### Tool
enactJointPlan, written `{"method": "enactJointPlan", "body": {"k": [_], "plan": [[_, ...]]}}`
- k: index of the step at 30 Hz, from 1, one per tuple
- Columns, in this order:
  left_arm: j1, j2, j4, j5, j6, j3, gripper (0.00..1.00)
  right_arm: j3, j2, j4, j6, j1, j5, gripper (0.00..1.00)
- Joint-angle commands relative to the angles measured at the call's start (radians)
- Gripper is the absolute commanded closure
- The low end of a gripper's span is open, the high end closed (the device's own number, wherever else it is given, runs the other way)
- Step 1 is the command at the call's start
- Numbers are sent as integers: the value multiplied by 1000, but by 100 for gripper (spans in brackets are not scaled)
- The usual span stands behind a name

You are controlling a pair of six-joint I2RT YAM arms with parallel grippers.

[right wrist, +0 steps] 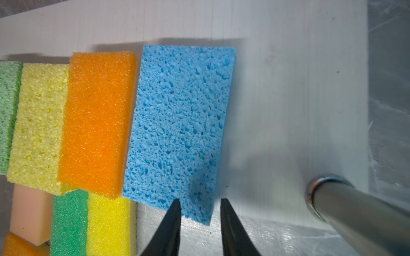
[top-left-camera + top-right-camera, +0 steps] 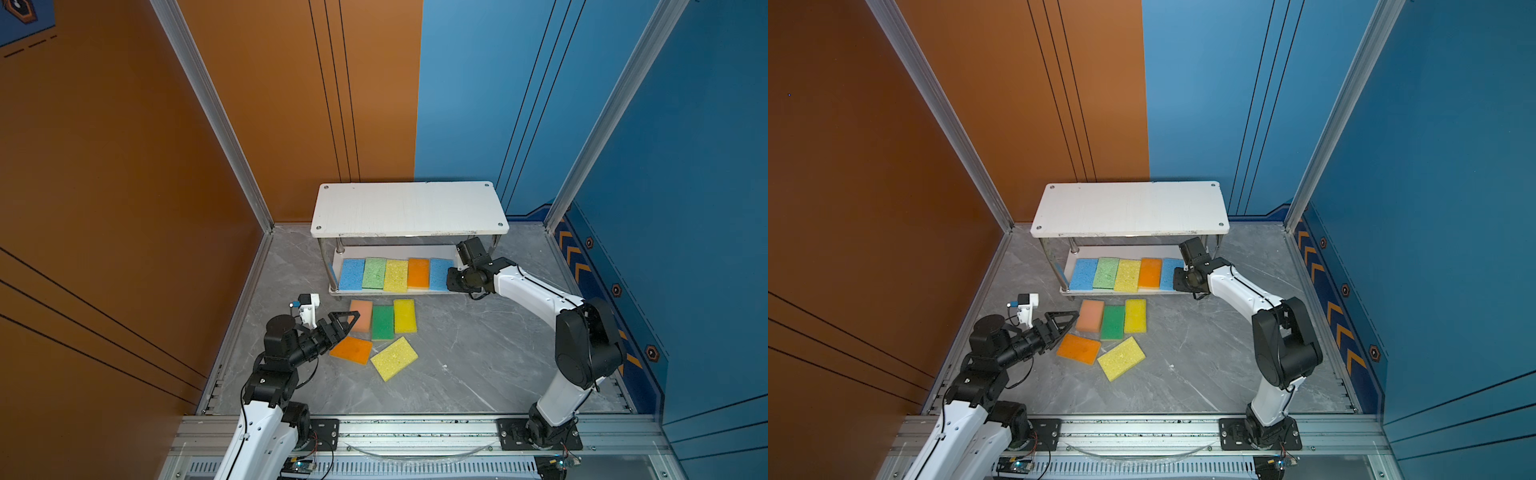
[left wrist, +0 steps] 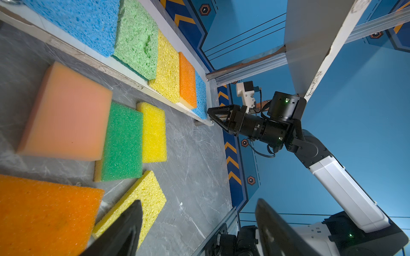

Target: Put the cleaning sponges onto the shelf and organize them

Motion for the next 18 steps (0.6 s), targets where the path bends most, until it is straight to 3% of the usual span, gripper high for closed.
{"method": "enactJointPlan", "body": {"k": [1,14,18], "plan": [[12,-4,22,24,-5,-17,20,22,-4,-26,-6,-9,-2,66],[14,-3,-8,15,11,-21,15,-54,-195,-28,33,67,-16,44],[12,6,-128,-8,72,2,9,-120,-271,-31,64,118,-32,39]]}}
